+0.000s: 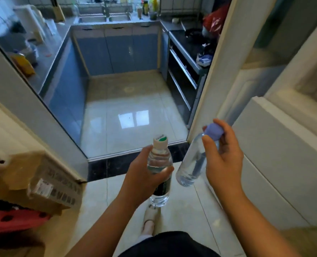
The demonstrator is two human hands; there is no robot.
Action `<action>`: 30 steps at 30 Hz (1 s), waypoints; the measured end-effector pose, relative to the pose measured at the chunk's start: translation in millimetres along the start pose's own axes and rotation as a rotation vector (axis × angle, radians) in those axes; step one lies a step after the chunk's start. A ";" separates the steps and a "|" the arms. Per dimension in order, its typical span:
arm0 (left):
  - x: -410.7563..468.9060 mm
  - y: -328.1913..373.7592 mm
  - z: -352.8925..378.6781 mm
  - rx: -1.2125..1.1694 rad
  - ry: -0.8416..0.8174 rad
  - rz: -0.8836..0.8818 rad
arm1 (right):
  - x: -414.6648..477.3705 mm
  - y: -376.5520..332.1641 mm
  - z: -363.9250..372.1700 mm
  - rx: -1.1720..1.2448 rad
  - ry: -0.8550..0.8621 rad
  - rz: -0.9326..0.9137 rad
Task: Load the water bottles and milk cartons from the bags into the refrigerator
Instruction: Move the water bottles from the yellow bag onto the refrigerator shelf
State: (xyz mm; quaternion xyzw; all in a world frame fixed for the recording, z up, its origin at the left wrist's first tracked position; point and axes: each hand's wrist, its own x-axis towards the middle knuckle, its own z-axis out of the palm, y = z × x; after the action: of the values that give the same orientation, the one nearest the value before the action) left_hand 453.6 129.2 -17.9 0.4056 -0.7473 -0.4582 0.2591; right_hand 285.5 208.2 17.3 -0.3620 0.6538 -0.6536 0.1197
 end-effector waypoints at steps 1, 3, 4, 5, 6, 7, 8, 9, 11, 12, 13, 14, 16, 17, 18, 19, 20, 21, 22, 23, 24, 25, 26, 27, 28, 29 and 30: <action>24.0 1.2 4.4 0.003 -0.041 0.025 | 15.3 4.3 -0.4 -0.023 0.041 0.002; 71.5 7.1 12.6 0.012 -0.128 0.078 | 45.8 11.5 -2.1 -0.056 0.133 0.014; 94.7 11.6 16.6 0.009 -0.172 0.097 | 60.4 14.0 -3.6 -0.068 0.186 0.019; 117.4 17.0 20.9 0.002 -0.215 0.114 | 74.5 16.7 -5.8 -0.080 0.242 0.019; 139.8 22.3 26.0 0.000 -0.259 0.139 | 87.9 19.3 -8.1 -0.091 0.296 0.016; 161.2 28.8 32.0 0.005 -0.301 0.167 | 100.3 22.1 -11.1 -0.098 0.346 0.015; 181.4 35.8 39.1 0.016 -0.339 0.198 | 111.5 24.9 -15.0 -0.109 0.396 0.010; 200.3 43.5 47.1 0.024 -0.375 0.232 | 122.1 26.8 -19.8 -0.127 0.444 0.001; 232.6 60.1 65.0 0.028 -0.452 0.293 | 139.9 27.1 -31.2 -0.174 0.528 -0.003; 245.9 68.5 74.7 0.024 -0.491 0.316 | 147.5 26.4 -37.6 -0.201 0.565 0.002; 258.1 77.4 85.1 0.016 -0.531 0.339 | 154.3 25.3 -44.6 -0.225 0.604 0.006; 268.9 86.2 95.8 0.003 -0.570 0.360 | 160.5 24.4 -52.2 -0.246 0.647 0.006; 287.9 104.8 118.6 -0.028 -0.639 0.403 | 171.5 22.8 -68.0 -0.282 0.727 -0.005; 296.5 115.2 131.2 -0.038 -0.668 0.427 | 177.2 22.0 -76.6 -0.303 0.761 -0.016; 304.4 125.9 144.9 -0.044 -0.698 0.451 | 182.8 21.3 -85.6 -0.328 0.791 -0.027; 311.0 137.3 158.5 -0.049 -0.730 0.473 | 188.5 20.9 -95.4 -0.353 0.817 -0.040; 317.3 148.8 172.4 -0.060 -0.758 0.491 | 194.9 20.6 -105.4 -0.372 0.838 -0.055; 322.8 160.9 185.6 -0.082 -0.779 0.511 | 202.0 20.7 -116.3 -0.386 0.857 -0.078; 329.0 171.4 199.5 -0.107 -0.789 0.531 | 210.2 21.3 -127.7 -0.398 0.875 -0.103; 334.9 182.5 212.1 -0.135 -0.793 0.549 | 219.1 22.2 -139.0 -0.406 0.893 -0.126; 341.4 194.0 225.5 -0.158 -0.790 0.567 | 228.3 23.4 -150.7 -0.410 0.910 -0.150; 348.3 205.8 239.1 -0.175 -0.783 0.589 | 238.5 24.6 -162.7 -0.410 0.926 -0.175; 355.6 217.6 252.9 -0.191 -0.773 0.613 | 248.5 25.7 -175.0 -0.405 0.938 -0.198; 363.0 229.5 266.3 -0.211 -0.764 0.630 | 259.5 26.6 -187.7 -0.398 0.949 -0.218; 370.3 241.9 279.4 -0.231 -0.757 0.642 | 270.7 26.9 -200.3 -0.393 0.962 -0.235; 377.3 255.1 291.4 -0.248 -0.749 0.656 | 282.6 26.8 -213.4 -0.389 0.977 -0.251; 384.0 268.7 302.6 -0.262 -0.741 0.671 | 294.9 26.2 -226.5 -0.379 0.994 -0.268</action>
State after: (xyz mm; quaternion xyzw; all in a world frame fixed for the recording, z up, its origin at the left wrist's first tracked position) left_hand -81.2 16.3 93.7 -0.0816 -0.8142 -0.5525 0.1584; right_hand -74.6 193.4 112.5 -0.1049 0.6859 -0.6263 -0.3554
